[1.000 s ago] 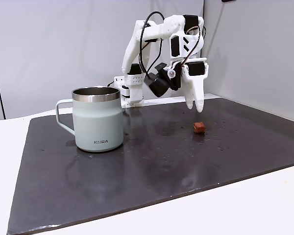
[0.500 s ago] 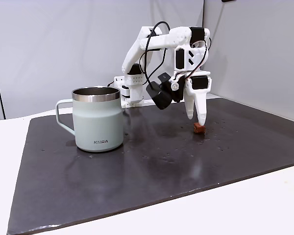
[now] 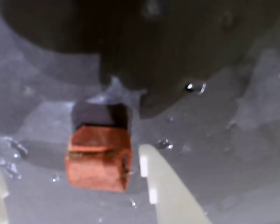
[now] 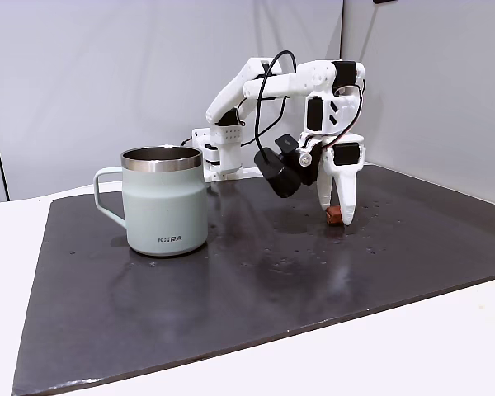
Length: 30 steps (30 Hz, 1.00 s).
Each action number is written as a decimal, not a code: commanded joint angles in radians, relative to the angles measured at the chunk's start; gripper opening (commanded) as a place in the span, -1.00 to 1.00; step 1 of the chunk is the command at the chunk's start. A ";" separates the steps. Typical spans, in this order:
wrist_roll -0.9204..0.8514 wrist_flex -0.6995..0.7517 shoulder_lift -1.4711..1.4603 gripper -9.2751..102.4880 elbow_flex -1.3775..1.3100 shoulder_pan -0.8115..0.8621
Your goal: Grasp a cube and put it in the cup.
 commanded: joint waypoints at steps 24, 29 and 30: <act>-0.020 0.034 -0.051 -0.75 -0.107 0.006; -0.020 0.038 0.037 -0.75 -0.087 0.012; -0.020 0.038 0.077 -0.75 -0.072 0.014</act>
